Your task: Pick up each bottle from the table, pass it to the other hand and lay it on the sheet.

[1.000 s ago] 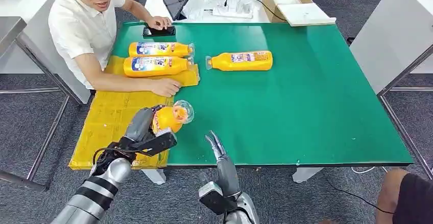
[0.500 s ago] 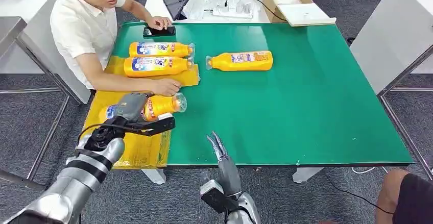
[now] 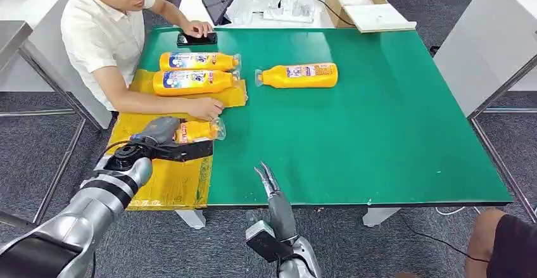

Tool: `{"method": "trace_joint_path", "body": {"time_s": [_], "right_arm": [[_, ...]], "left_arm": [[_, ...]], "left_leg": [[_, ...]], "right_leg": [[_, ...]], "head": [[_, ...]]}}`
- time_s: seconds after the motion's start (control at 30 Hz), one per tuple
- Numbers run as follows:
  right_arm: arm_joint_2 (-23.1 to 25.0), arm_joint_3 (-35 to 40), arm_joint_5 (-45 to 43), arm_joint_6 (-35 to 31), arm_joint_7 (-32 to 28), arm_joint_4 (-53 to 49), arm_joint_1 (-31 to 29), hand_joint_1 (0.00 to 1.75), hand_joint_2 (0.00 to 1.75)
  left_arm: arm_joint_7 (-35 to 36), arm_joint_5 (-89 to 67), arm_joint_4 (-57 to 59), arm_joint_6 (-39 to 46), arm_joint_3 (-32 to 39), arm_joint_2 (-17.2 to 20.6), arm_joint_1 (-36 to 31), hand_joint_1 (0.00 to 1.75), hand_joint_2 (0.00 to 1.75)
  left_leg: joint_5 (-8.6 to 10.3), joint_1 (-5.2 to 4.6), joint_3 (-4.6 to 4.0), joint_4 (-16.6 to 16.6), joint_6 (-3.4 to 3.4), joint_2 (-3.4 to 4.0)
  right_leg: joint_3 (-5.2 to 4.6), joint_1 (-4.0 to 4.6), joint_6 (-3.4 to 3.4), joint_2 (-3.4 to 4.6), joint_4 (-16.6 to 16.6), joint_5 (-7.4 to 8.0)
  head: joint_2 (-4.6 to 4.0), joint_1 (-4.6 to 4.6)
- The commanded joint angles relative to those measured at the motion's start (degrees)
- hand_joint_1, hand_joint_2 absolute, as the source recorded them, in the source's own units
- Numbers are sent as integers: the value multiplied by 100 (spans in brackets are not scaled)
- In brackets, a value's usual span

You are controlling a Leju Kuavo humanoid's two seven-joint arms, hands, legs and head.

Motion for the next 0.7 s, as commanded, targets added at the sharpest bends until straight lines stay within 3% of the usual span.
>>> {"method": "trace_joint_path", "body": {"time_s": [0.03, 0.17, 0.2, 0.23, 0.27, 0.3, 0.37, 0.4, 0.43, 0.53, 0.63, 0.67, 0.7], "right_arm": [[9, -173, -98, -47, -114, 710, -274, 0, 0], [21, -160, -138, -50, -170, 808, -305, 0, 0], [20, -147, -160, -50, -206, 854, -328, 0, 0], [20, -144, -162, -59, -215, 870, -337, 0, 0], [20, -142, -167, -68, -225, 895, -351, 0, 0], [19, -143, -172, -73, -236, 908, -356, 0, 0], [13, -144, -170, -85, -237, 910, -357, 0, 0], [8, -139, -165, -99, -233, 922, -350, 0, 0], [3, -140, -164, -111, -231, 931, -347, 0, 0], [-15, -144, -168, -133, -241, 964, -342, 0, 0], [-17, -145, -173, -138, -255, 988, -347, 0, 0], [-16, -144, -168, -157, -262, 1000, -354, 0, 0], [-13, -147, -182, -175, -284, 1028, -366, 0, 0]], "left_arm": [[-430, 305, 1282, -237, 56, -211, -287, 175, 175], [-586, 390, 1273, -354, 4, -203, -235, 173, 175], [-634, 468, 1279, -424, -20, -203, -231, 162, 175], [-659, 518, 1290, -459, -9, -207, -221, 145, 175], [-669, 537, 1304, -483, -34, -204, -201, 117, 175], [-678, 546, 1310, -485, -50, -204, -178, 105, 175], [-690, 553, 1313, -465, -53, -204, -132, 35, 175], [-721, 586, 1299, -433, -45, -202, -80, 31, 175], [-760, 627, 1275, -412, -28, -202, -49, 14, 175], [-1028, 826, 1186, -486, 42, -199, 34, 2, 175], [-1034, 830, 1163, -495, 17, -186, 50, 2, 175], [-1085, 879, 1137, -520, 32, -183, 56, 0, 0], [-1182, 964, 1078, -556, 20, -171, 81, 0, 0]], "left_leg": [[-11, 8, 38, -7, -10, 7], [-12, 4, 56, -16, -12, 18], [-14, 6, 58, -13, -14, 18], [-13, 8, 60, -13, -15, 15], [-12, 7, 65, -16, -16, 12], [-13, 8, 59, -10, -15, 17], [-7, 3, 50, -13, -10, 18], [-10, 7, 54, -11, -12, 20], [-6, 0, 43, -11, -7, 17], [-10, 2, 54, -15, -9, 19], [-7, 2, 43, -10, -6, 9], [-12, 5, 61, -16, -10, 13], [-8, 0, 47, -11, -6, 7]], "right_leg": [[39, 10, -13, -5, -8, -11], [52, 6, -14, 5, -12, -10], [57, 9, -17, 3, -11, -11], [58, 10, -18, 1, -11, -11], [64, 10, -19, -2, -13, -11], [58, 11, -18, 5, -10, -9], [47, 5, -12, 9, -12, -2], [53, 9, -15, 8, -13, -4], [39, 1, -8, 8, -8, -3], [49, 4, -12, 8, -11, -7], [42, 3, -7, 2, -7, -6], [59, 7, -12, 4, -14, -10], [47, 0, -7, 5, -8, -7]], "head": [[0, -2], [0, -2], [0, -2], [0, -2], [0, -2], [0, -2], [0, 0], [0, -4], [0, 0], [0, -4], [0, 0], [0, -4], [0, -2]]}}
